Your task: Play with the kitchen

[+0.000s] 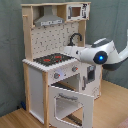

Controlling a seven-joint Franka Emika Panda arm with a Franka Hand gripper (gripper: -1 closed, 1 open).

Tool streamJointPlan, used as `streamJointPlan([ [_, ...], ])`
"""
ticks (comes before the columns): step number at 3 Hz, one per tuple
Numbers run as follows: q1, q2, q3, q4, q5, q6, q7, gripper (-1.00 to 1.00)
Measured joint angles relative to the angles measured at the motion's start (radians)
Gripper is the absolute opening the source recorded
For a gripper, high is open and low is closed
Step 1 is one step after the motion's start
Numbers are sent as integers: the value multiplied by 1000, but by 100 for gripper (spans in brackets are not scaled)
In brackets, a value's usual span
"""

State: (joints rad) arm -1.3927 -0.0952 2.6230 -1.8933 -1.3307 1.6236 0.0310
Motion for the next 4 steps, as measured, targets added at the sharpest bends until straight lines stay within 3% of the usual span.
streamJointPlan([
  [2,15,34,0,-77,-176,14,102,100],
  [4,24,121,-1,-213,-318,14,224,100],
])
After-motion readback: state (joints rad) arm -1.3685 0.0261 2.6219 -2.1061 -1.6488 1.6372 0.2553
